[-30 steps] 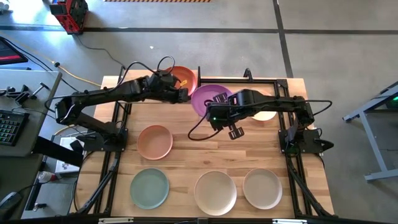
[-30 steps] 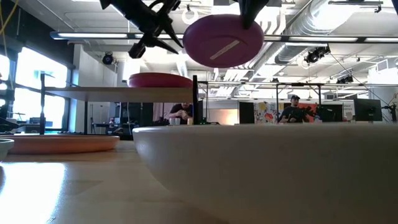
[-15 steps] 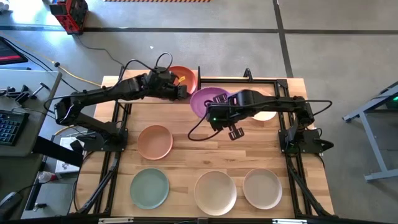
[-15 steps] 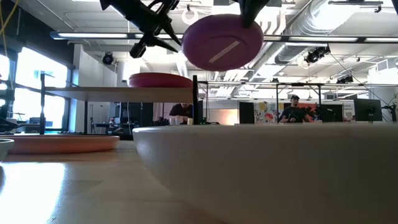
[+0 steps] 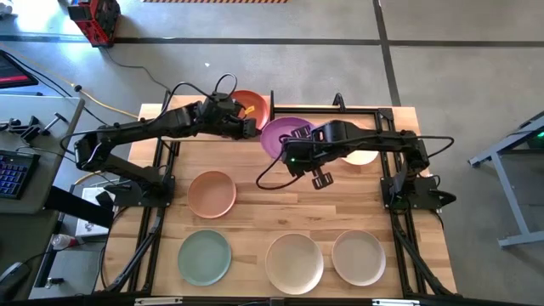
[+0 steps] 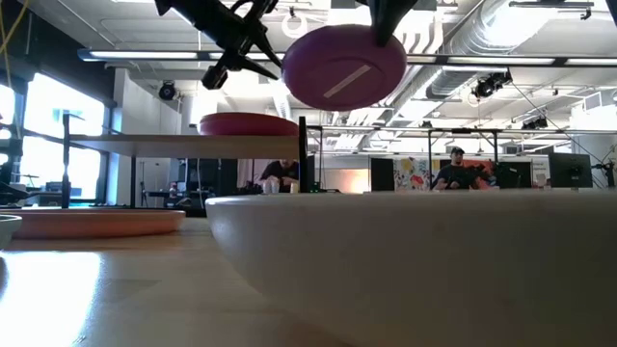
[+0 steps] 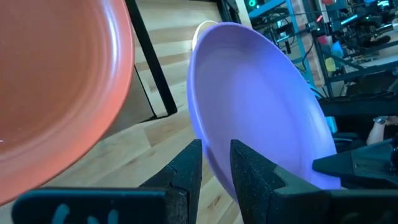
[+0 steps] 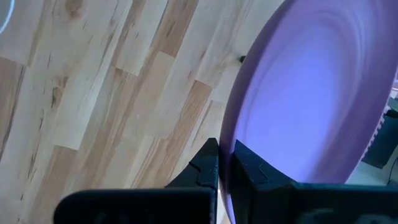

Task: Place and stack plates onto a shelf
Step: Stack the purple plate on top of the orange plate

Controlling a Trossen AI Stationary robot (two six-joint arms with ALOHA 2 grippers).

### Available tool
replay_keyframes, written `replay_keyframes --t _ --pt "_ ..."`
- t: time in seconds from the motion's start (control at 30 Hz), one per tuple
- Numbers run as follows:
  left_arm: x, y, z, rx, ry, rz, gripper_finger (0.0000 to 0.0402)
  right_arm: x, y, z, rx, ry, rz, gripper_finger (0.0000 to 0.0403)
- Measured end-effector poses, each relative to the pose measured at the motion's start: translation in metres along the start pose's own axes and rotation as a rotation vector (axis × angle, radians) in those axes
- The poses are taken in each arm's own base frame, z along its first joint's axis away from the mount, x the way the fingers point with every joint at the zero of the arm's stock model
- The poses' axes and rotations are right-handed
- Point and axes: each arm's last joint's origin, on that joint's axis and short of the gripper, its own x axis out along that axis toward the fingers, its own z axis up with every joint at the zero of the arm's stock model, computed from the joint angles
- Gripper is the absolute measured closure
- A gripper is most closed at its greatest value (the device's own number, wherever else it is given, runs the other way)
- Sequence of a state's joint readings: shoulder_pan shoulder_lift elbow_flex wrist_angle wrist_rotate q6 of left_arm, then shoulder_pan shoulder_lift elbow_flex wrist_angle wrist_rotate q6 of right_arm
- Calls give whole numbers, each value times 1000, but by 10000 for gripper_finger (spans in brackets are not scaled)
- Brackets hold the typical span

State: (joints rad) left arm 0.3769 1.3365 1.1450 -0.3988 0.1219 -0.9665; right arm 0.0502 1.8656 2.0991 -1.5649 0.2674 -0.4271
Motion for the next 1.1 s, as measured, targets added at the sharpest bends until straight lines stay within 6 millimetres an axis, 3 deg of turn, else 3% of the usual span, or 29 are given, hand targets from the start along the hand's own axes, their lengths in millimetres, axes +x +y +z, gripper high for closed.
replay_keyframes --t 0.87,1.1 --pt "0 0 -1 -13 6 2 331 -1 -2 7 -66 -24 -117 403" --pt "1 0 -1 19 0 2 376 -2 -2 7 -68 -26 -116 403"
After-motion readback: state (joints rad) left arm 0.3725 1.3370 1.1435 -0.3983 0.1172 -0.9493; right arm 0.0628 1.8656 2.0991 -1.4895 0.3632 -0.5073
